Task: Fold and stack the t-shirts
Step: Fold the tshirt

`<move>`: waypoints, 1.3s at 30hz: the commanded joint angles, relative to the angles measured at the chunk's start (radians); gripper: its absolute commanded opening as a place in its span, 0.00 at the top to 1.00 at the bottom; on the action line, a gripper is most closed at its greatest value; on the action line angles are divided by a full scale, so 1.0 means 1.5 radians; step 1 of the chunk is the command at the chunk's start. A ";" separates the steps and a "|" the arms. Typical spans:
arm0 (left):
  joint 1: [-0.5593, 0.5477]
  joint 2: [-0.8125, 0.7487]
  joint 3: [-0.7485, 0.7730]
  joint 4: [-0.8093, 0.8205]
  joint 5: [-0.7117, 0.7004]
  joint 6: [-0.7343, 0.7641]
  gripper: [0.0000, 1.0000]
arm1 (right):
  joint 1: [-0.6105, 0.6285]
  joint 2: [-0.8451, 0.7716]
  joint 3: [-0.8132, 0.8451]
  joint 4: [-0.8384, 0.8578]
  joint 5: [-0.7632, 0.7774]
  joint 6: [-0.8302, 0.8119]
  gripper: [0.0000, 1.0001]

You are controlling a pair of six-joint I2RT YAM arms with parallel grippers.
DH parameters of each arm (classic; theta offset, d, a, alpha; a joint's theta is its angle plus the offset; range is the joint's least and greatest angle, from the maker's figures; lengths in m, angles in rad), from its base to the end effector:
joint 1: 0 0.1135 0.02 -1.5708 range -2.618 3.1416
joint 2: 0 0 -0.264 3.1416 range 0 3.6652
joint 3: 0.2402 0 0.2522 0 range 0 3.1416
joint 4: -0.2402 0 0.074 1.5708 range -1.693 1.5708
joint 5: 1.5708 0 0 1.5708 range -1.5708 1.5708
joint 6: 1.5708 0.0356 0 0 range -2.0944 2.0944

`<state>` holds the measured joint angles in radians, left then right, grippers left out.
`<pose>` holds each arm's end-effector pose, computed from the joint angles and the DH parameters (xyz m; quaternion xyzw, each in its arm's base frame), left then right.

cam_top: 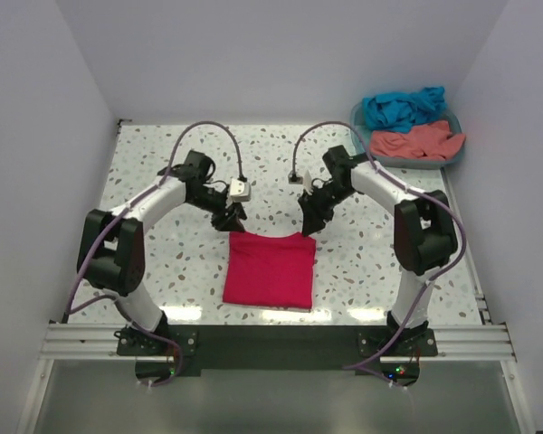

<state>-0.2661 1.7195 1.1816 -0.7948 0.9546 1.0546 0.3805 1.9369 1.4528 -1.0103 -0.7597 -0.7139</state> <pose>0.3035 -0.1128 0.2087 0.5841 0.6631 -0.3806 0.2726 0.3315 0.1590 0.1996 -0.4949 0.7852 0.3595 0.0965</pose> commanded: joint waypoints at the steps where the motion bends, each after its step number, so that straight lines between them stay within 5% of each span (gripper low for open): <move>1: -0.044 0.003 0.020 0.137 0.030 -0.072 0.51 | -0.023 -0.061 -0.033 0.179 -0.080 0.259 0.56; 6: -0.100 0.060 0.049 0.166 0.016 -0.100 0.51 | -0.024 -0.015 -0.037 0.321 -0.059 0.460 0.73; 13: -0.140 0.122 0.042 0.221 -0.005 -0.137 0.50 | -0.024 0.055 -0.025 0.411 -0.056 0.577 0.95; 25: -0.161 0.169 0.059 0.172 0.013 -0.126 0.59 | -0.024 0.079 -0.032 0.407 -0.067 0.571 0.96; 31: -0.166 0.163 0.061 0.159 0.006 -0.108 0.81 | -0.024 0.081 -0.036 0.409 -0.071 0.568 0.96; 39: -0.187 0.027 -0.057 0.322 -0.059 -0.132 0.92 | -0.007 0.094 -0.038 0.426 -0.105 0.589 0.97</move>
<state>-0.5201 1.8881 1.1439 -0.4507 0.8993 0.8566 0.3504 2.0602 1.3983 -0.4171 -0.8608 0.1440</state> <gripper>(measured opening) 0.089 0.037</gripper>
